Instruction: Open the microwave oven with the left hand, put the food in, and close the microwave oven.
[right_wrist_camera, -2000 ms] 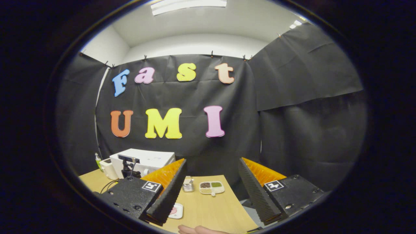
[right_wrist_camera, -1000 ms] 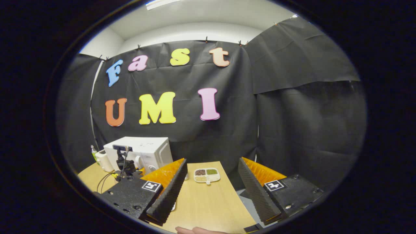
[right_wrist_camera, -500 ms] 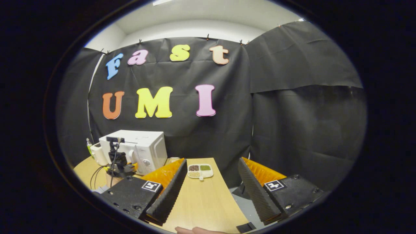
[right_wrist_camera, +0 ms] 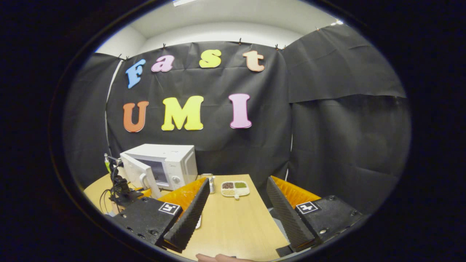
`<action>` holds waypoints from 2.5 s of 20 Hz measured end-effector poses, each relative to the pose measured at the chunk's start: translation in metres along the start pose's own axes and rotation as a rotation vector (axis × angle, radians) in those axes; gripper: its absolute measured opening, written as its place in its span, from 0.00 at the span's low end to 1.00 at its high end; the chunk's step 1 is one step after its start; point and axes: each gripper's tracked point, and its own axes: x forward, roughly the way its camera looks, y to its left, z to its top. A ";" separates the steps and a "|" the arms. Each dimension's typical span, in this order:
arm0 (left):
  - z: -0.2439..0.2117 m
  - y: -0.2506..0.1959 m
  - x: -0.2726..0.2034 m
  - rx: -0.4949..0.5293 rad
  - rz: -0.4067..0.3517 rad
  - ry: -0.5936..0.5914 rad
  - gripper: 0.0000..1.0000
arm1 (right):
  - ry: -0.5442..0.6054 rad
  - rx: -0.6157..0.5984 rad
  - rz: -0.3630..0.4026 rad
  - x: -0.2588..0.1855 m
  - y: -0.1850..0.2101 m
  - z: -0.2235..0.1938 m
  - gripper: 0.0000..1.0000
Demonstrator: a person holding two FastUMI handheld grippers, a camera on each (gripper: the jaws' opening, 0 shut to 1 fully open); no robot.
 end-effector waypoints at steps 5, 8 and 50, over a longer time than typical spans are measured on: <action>-0.012 0.036 -0.055 -0.008 0.022 -0.023 0.13 | -0.009 -0.022 0.032 -0.018 0.027 -0.001 1.00; -0.018 0.064 -0.090 -0.007 0.055 -0.025 0.13 | -0.003 -0.023 0.064 -0.025 0.047 -0.004 1.00; 0.195 0.073 -0.262 0.015 0.241 -0.285 0.93 | 1.104 0.119 0.441 0.195 0.138 -0.290 0.64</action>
